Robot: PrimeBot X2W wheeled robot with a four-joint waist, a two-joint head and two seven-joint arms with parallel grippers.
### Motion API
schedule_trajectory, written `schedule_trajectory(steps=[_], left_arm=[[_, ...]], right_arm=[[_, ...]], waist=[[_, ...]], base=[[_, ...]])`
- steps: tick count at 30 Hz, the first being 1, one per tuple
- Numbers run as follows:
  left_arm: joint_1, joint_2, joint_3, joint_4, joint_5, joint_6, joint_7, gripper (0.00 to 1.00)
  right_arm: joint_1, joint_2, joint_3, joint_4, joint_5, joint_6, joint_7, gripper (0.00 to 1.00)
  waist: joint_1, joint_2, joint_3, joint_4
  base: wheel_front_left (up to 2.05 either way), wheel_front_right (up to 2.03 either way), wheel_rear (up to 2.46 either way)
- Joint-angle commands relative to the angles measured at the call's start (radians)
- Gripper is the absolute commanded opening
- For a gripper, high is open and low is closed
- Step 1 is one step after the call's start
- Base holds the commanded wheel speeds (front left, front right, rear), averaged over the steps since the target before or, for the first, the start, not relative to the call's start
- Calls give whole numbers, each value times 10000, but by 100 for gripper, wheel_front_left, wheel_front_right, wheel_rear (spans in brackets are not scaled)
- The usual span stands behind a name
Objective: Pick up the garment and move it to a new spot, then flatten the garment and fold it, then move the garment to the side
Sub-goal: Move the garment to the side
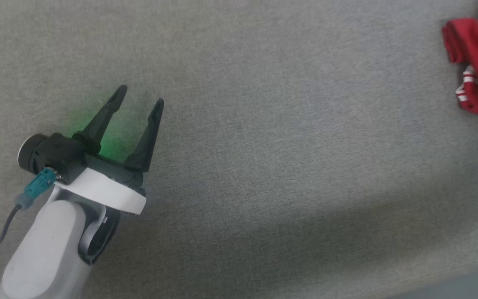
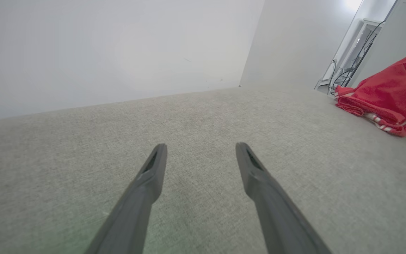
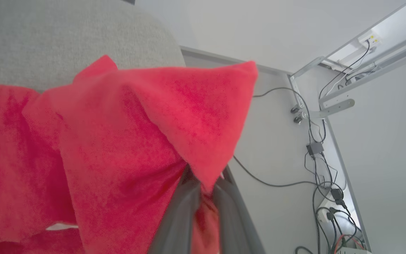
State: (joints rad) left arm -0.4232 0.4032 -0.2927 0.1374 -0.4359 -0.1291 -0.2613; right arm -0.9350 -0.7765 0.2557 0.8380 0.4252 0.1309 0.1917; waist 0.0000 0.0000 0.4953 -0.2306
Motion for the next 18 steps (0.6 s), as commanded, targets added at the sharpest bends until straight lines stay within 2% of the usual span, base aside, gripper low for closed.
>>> schedule_trajectory(steps=[1, 8, 10, 11, 12, 18], left_arm=[[-200, 55, -56, 16, -73, -16, -41, 100], [-504, 156, -231, 134, -225, -15, -41, 100], [-488, 157, -171, 153, -269, -15, -41, 100], [-477, 148, -136, 137, -294, -15, -41, 100], [-443, 147, -114, 121, -310, -15, -41, 100], [-122, 50, 265, 29, -396, -15, -41, 100]], right_arm=[[-172, 191, 4, 233, -115, -3, -109, 0], [-695, 819, -172, 1506, -639, -3, -566, 2], [-861, 959, -230, 1855, -737, -3, -675, 38], [-958, 1016, -239, 1986, -816, -3, -718, 60], [-1047, 1054, -245, 2108, -874, -3, -738, 100], [-1391, 1172, -205, 2570, -1097, -3, -869, 100]], waist=[[0, 0, 240, 47], [0, 0, 549, 376], [0, 0, 543, 457], [0, 0, 528, 488], [0, 0, 500, 513], [0, 0, 164, 531]], base=[[0, 0, 0], [0, 0, 0], [0, 0, 0], [0, 0, 0], [0, 0, 0], [0, 0, 0]])
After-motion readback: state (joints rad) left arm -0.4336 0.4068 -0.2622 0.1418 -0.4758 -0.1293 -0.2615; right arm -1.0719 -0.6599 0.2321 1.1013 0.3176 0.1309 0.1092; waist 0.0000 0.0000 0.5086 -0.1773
